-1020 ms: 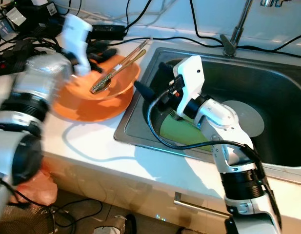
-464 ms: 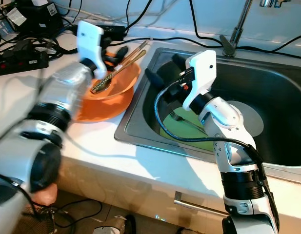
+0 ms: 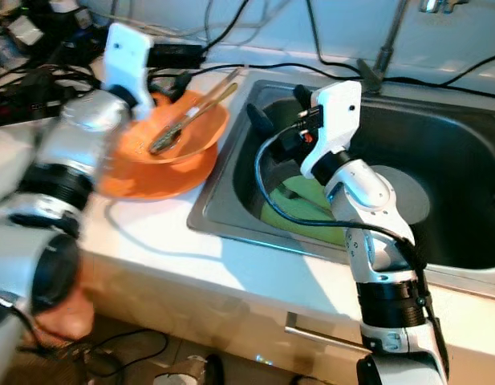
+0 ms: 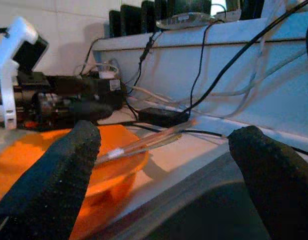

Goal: Kitchen organization

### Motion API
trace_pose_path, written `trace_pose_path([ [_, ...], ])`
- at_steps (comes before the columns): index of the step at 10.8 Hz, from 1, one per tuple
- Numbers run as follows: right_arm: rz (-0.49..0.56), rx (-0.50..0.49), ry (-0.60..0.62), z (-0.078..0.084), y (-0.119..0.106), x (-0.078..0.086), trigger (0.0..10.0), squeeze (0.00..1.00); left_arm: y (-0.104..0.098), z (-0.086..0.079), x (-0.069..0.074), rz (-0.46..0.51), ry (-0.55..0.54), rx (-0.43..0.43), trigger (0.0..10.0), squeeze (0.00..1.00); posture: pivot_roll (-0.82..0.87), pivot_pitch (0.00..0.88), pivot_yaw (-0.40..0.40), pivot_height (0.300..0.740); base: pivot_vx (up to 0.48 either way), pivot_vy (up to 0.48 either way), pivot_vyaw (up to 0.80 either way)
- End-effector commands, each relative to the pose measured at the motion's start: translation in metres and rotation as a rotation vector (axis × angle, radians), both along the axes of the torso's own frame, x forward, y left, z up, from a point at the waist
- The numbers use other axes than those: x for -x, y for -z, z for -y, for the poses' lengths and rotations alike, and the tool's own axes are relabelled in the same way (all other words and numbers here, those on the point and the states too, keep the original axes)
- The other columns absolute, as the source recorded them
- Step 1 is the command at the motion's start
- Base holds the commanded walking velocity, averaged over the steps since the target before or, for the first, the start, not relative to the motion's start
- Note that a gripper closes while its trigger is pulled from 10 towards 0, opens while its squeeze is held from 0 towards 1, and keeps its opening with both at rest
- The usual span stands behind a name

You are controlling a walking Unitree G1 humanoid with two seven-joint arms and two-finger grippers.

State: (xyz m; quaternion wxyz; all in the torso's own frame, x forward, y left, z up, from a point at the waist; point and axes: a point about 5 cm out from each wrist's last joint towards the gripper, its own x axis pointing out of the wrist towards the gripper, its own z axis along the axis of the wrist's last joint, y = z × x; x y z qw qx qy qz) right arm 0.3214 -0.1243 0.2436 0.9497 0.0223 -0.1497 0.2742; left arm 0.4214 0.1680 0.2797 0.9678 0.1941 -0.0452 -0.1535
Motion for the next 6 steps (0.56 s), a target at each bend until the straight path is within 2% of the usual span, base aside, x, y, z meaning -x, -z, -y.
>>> trace_pose_path([
  [1,0.005,-0.025,0.014,0.003,-0.004,0.004,10.0,0.0,-0.004,0.001,-0.001,-0.033,0.025,-0.06,10.0,1.0,0.03,0.088,0.098,0.74,0.0,0.0,0.0],
  [2,-0.01,-0.032,0.019,0.004,-0.001,0.009,10.0,0.0,-0.006,-0.001,0.0,-0.062,0.073,-0.087,10.0,0.0,0.02,0.105,0.109,0.74,0.0,0.0,0.0],
  [4,-0.025,-0.035,0.018,0.001,0.005,0.016,10.0,0.0,0.0,-0.001,0.0,-0.143,0.113,-0.081,10.0,0.0,0.02,0.119,0.141,0.74,0.0,0.0,0.0],
  [5,-0.028,-0.039,0.021,0.001,0.005,0.017,10.0,0.0,0.001,0.001,0.0,-0.154,0.124,-0.085,10.0,0.0,0.02,0.119,0.141,0.74,0.0,0.0,0.0],
  [6,-0.041,-0.062,0.039,0.001,0.007,0.019,10.0,0.0,0.014,0.016,-0.001,-0.191,0.148,-0.086,10.0,0.0,0.02,0.131,0.159,0.74,0.0,0.0,0.0],
])
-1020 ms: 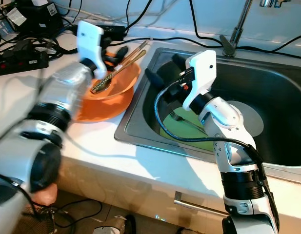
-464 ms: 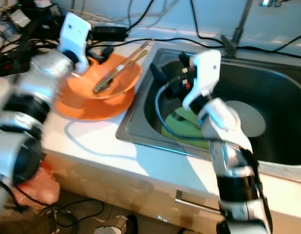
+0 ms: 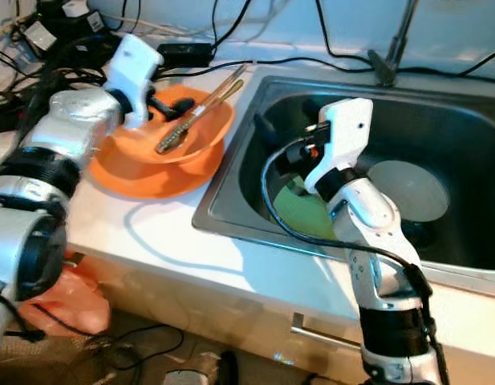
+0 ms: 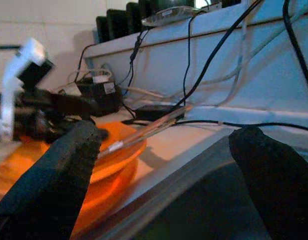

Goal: Kitchen organization

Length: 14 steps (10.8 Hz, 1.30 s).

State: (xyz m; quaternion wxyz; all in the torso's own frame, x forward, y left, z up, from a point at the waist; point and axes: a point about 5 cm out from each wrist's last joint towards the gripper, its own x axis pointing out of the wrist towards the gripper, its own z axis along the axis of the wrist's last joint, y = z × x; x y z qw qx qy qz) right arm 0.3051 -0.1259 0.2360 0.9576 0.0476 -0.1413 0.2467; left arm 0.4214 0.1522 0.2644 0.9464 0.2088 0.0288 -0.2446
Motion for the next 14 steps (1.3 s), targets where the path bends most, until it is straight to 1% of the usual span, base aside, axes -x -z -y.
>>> trace_pose_path([
  [1,-0.007,-0.014,-0.01,-0.002,0.0,0.003,10.0,0.0,0.005,0.007,0.0,-0.035,0.009,-0.015,10.0,0.0,0.02,0.133,0.161,0.74,0.0,0.0,0.0],
  [2,-0.009,-0.014,-0.009,-0.001,0.0,0.003,10.0,0.0,0.011,0.014,0.0,-0.061,0.032,-0.015,10.0,0.0,0.01,0.133,0.16,0.74,0.0,0.0,0.0],
  [4,-0.009,-0.012,-0.005,0.0,-0.002,0.004,10.0,0.0,0.016,0.021,0.002,-0.09,0.086,-0.041,10.0,0.0,0.0,0.137,0.159,0.74,0.0,0.0,0.0],
  [5,-0.011,-0.011,0.003,0.002,-0.002,0.004,10.0,0.0,0.02,0.022,0.003,-0.104,0.1,-0.061,10.0,0.0,0.0,0.137,0.16,0.74,0.0,0.0,0.0],
  [7,-0.011,-0.013,0.012,0.003,-0.002,0.004,10.0,0.0,0.022,0.022,0.004,-0.121,0.127,-0.073,10.0,0.0,0.0,0.135,0.159,0.74,0.0,0.0,0.0],
  [8,-0.011,-0.014,0.014,0.004,-0.003,0.003,10.0,0.0,0.022,0.021,0.004,-0.131,0.14,-0.081,7.3,0.0,0.0,0.132,0.157,0.74,0.0,0.0,0.0],
  [9,-0.01,-0.015,0.016,0.004,-0.003,0.002,10.0,0.0,0.022,0.019,0.004,-0.134,0.137,-0.081,2.9,0.0,0.01,0.131,0.154,0.74,0.0,0.0,0.0],
  [10,-0.008,-0.015,0.018,0.004,-0.004,0.001,10.0,0.0,0.022,0.015,0.004,-0.138,0.126,-0.071,0.0,0.0,0.01,0.129,0.151,0.74,0.0,0.0,0.0],
  [14,-0.002,-0.02,0.035,0.007,-0.006,-0.002,10.0,0.0,0.024,0.005,0.004,-0.147,0.089,-0.045,0.0,0.0,0.01,0.125,0.143,0.74,0.0,0.0,0.0],
])
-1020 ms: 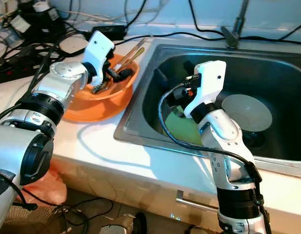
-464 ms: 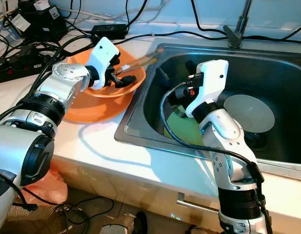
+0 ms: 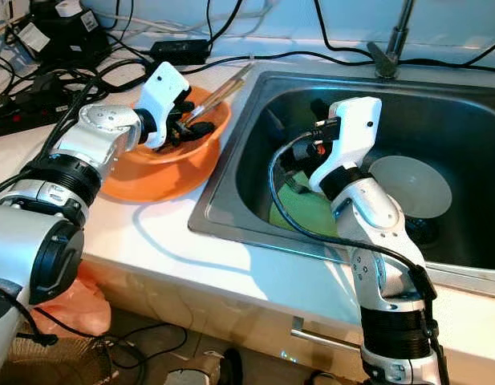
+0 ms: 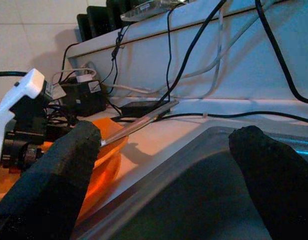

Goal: Kitchen organization

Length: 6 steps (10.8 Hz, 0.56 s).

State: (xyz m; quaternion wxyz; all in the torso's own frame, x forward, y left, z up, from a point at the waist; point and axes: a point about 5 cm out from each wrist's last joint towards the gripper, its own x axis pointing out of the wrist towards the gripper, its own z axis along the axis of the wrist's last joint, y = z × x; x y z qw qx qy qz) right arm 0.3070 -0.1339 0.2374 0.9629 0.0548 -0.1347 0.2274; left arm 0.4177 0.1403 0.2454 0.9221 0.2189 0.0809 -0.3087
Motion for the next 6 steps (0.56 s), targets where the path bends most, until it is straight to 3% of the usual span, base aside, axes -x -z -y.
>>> trace_pose_path([
  [1,0.018,-0.005,0.0,-0.0006,-0.0045,-0.0012,10.0,0.0,0.0043,-0.0082,0.0004,-0.024,-0.026,0.007,0.0,0.0,0.01,0.125,0.141,0.74,0.0,0.0,0.0],
  [6,0.021,-0.011,0.013,0.0001,-0.005,-0.0033,10.0,0.0,0.004,-0.012,0.0005,-0.027,-0.037,0.013,0.0,0.0,0.01,0.124,0.141,0.74,0.0,0.0,0.0],
])
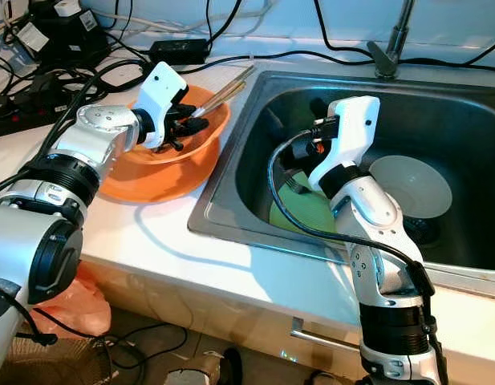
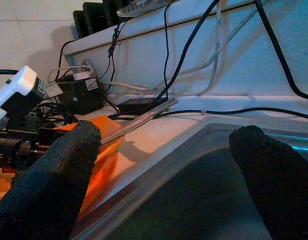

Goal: Kitchen organization

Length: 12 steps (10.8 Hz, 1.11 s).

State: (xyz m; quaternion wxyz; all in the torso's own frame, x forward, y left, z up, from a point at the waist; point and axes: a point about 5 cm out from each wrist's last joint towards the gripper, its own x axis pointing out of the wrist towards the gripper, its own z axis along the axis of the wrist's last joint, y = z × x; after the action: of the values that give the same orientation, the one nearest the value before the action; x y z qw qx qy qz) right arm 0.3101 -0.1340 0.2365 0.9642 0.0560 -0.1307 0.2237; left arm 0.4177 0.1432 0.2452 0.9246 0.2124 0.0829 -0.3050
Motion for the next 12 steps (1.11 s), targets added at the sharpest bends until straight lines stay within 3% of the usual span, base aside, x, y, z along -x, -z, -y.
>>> trace_pose_path([
  [1,0.03,-0.011,0.008,0.0,-0.006,0.0,10.0,0.0,0.003,-0.009,0.001,-0.021,-0.027,0.003,0.0,0.0,0.02,0.125,0.142,0.74,0.0,0.0,0.0],
  [6,0.033,-0.024,0.026,0.002,-0.006,-0.004,10.0,0.0,-0.001,-0.016,0.0,-0.007,-0.046,0.021,0.0,0.0,0.02,0.115,0.143,0.74,0.0,0.0,0.0],
  [10,0.038,-0.028,0.032,0.003,-0.007,-0.006,10.0,0.0,-0.033,-0.025,-0.002,0.114,-0.076,0.07,0.0,0.0,0.03,0.108,0.142,0.74,0.0,0.0,0.0],
  [12,0.044,-0.028,0.031,0.002,-0.007,-0.008,10.0,0.0,-0.044,-0.022,0.001,0.14,0.009,0.136,0.0,0.0,0.03,0.102,0.141,0.74,0.0,0.0,0.0],
])
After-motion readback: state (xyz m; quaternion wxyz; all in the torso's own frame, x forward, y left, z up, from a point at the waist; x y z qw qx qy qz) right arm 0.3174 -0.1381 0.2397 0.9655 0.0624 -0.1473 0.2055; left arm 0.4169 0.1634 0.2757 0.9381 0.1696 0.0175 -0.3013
